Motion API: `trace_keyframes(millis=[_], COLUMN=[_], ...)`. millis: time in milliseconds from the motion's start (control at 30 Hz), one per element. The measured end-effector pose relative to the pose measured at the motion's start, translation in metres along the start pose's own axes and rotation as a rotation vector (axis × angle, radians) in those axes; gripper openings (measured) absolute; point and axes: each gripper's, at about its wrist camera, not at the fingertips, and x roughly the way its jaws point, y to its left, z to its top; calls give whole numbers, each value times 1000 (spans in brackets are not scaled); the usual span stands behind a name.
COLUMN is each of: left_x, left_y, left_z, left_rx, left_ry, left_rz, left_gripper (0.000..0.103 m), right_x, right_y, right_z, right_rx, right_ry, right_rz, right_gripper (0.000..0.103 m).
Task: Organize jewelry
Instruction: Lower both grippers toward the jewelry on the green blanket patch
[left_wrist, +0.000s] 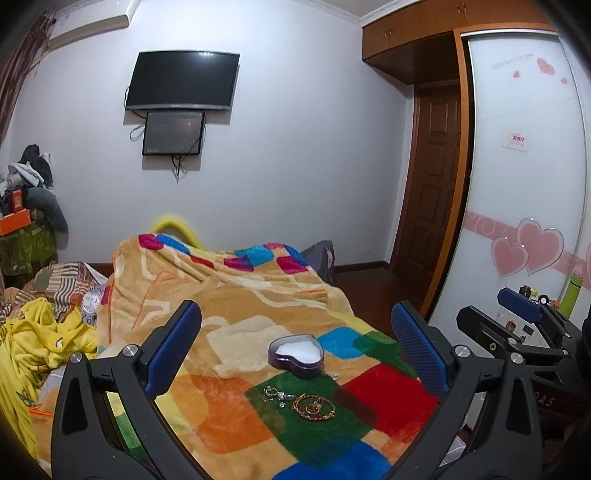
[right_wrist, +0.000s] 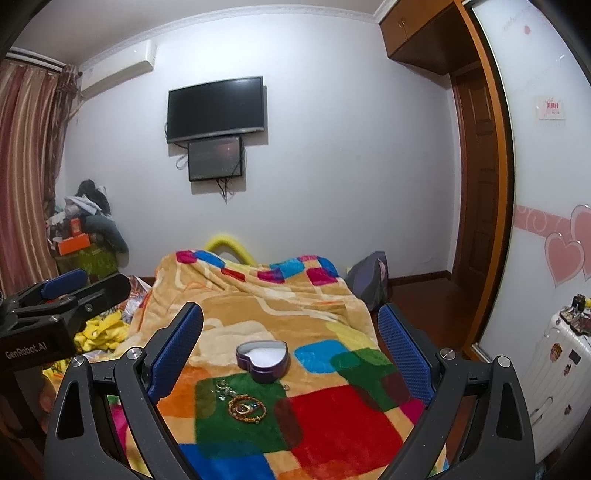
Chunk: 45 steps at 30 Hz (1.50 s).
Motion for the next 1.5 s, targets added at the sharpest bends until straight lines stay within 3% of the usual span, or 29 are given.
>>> trace_keyframes(millis=[400, 633, 867, 1067, 1267, 1500], left_x=[82, 129, 167, 192, 203, 205], left_y=[37, 60, 71, 64, 57, 53], left_z=[-43, -81, -106, -115, -121, -128], left_rx=[1, -23, -60, -30, -1, 29], left_ry=[217, 402, 542, 600, 637, 654], left_rz=[81, 70, 5, -53, -110, -110], left_gripper=[102, 81, 55, 41, 29, 27], right_x=[60, 96, 132, 154, 168, 179], right_y=[-21, -30, -31, -30, -26, -20], right_z=[-37, -60, -82, -94, -99, -102], right_rx=[28, 43, 69, 78, 55, 31], right_ry=[206, 338, 450, 511, 542, 562], right_rz=[-45, 0, 83, 151, 182, 205], right_gripper=[94, 74, 53, 41, 37, 35])
